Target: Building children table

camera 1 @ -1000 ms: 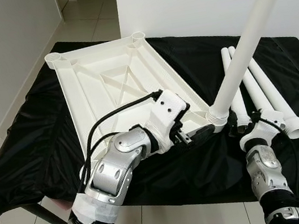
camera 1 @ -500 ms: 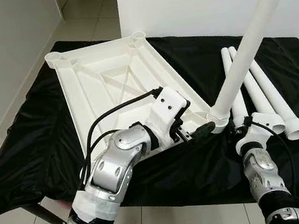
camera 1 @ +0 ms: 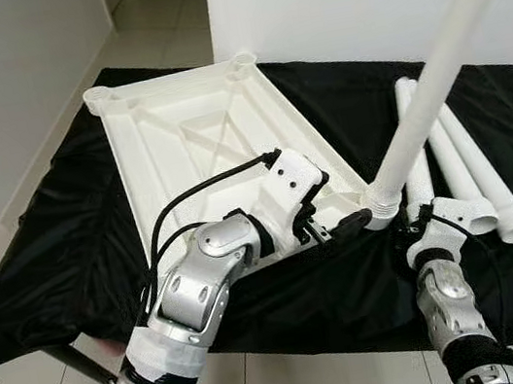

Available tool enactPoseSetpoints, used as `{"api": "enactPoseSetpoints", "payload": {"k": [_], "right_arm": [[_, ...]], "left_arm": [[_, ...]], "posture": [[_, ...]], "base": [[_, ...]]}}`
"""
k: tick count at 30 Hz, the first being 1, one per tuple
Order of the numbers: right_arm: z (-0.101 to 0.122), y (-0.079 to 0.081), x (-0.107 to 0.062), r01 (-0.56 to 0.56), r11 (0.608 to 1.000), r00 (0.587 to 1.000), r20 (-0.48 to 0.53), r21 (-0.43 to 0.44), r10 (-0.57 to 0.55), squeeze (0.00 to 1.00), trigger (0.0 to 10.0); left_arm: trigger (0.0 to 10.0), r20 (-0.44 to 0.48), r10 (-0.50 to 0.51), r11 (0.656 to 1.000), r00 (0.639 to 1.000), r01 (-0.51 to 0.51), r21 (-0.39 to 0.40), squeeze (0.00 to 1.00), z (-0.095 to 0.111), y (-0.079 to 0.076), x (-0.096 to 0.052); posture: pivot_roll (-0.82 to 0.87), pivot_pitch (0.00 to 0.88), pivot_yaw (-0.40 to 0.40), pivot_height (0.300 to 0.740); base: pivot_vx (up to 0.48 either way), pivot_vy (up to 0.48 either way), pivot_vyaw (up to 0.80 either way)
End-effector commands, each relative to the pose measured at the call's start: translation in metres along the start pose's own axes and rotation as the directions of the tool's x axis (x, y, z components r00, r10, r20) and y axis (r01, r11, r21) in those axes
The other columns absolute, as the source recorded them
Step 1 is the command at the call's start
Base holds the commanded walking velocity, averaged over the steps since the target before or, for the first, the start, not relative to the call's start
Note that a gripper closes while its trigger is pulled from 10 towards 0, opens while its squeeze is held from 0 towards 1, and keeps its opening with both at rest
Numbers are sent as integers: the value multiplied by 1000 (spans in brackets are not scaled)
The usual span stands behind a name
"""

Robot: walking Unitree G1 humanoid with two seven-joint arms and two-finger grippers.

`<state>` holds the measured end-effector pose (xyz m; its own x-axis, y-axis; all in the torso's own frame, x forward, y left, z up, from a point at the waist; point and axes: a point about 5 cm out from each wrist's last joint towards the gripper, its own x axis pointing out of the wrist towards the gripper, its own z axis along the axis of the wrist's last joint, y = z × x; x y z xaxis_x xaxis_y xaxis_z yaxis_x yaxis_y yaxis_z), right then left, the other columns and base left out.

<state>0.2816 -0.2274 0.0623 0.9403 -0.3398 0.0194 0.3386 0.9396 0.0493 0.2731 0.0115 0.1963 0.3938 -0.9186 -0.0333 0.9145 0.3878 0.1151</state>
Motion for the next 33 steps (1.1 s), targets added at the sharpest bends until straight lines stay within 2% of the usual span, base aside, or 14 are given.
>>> {"api": "enactPoseSetpoints", "payload": {"k": [1, 6, 9, 14, 15, 16, 19, 22, 25, 26, 27, 29, 30, 33], "right_arm": [[15, 2, 0, -10, 1000, 995, 103, 15, 9, 0, 10000], [54, 6, 5, -55, 998, 952, 301, 10, 50, 0, 10000], [54, 6, 5, -55, 998, 952, 301, 10, 50, 0, 10000], [95, 12, 11, -69, 998, 891, 450, -10, 66, 0, 10000], [127, 19, 14, -90, 996, 830, 551, -29, 91, 0, 10000], [127, 19, 14, -90, 996, 830, 551, -29, 91, 0, 10000], [200, 35, 9, -140, 988, 644, 752, -65, 141, 0, 10000], [216, 39, 6, -149, 986, 596, 788, -81, 155, 0, 10000], [273, 55, -11, -208, 972, 418, 889, -107, 187, 0, 10000], [273, 55, -11, -208, 972, 418, 889, -107, 187, 0, 10000], [286, 60, -17, -224, 966, 364, 909, -125, 202, 0, 10000], [286, 60, -17, -224, 966, 364, 909, -125, 202, 0, 10000], [307, 74, -32, -287, 940, 254, 932, -184, 260, 0, 10000], [314, 81, -39, -308, 925, 207, 934, -221, 292, 0, 10000]], "left_arm": [[10000, 16, 44, 999, 999, -44, -1, 0, 3, 5, 1], [10000, 66, 58, 998, 996, -58, 0, 0, 15, 13, 0], [10000, 66, 58, 998, 996, -58, 0, 0, 15, 13, 0], [10000, 164, 78, 997, 983, -81, 8, 0, 42, 23, -2], [10000, 231, 82, 996, 969, -86, 9, 0, 60, 28, -6], [10000, 231, 82, 996, 969, -86, 9, 0, 60, 28, -6], [10000, 329, 64, 997, 942, -73, 17, 0, 90, 34, -15], [10000, 337, 57, 997, 940, -68, 20, 0, 94, 34, -17], [10000, 357, 42, 998, 933, -56, 31, 0, 102, 35, -20], [10000, 357, 42, 998, 933, -56, 31, 0, 102, 35, -20], [10000, 362, 42, 998, 931, -58, 31, 0, 104, 36, -21], [10000, 362, 42, 998, 931, -58, 31, 0, 104, 36, -21], [10000, 372, 45, 998, 927, -61, 31, 0, 107, 37, -21], [10000, 376, 46, 998, 926, -61, 29, 0, 108, 37, -21]], "posture": [[92, 0, -39, 740], [85, 0, -31, 740], [85, 0, -31, 740], [80, 0, -22, 740], [78, 0, -12, 740], [78, 0, -12, 740], [78, 0, 4, 740], [79, 0, 10, 740], [77, 0, 20, 740], [77, 0, 20, 740], [78, 0, 22, 740], [78, 0, 22, 740], [78, 0, 28, 740], [79, 0, 29, 740]], "base": [[0, 0, 0], [0, 0, 0], [0, 0, 0], [0, 0, 0], [0, 0, 0], [0, 0, 0], [0, 0, 0], [0, 0, 0], [0, 0, 0], [0, 0, 0], [0, 0, 0], [0, 0, 0], [0, 0, 0], [0, 0, 0]]}}
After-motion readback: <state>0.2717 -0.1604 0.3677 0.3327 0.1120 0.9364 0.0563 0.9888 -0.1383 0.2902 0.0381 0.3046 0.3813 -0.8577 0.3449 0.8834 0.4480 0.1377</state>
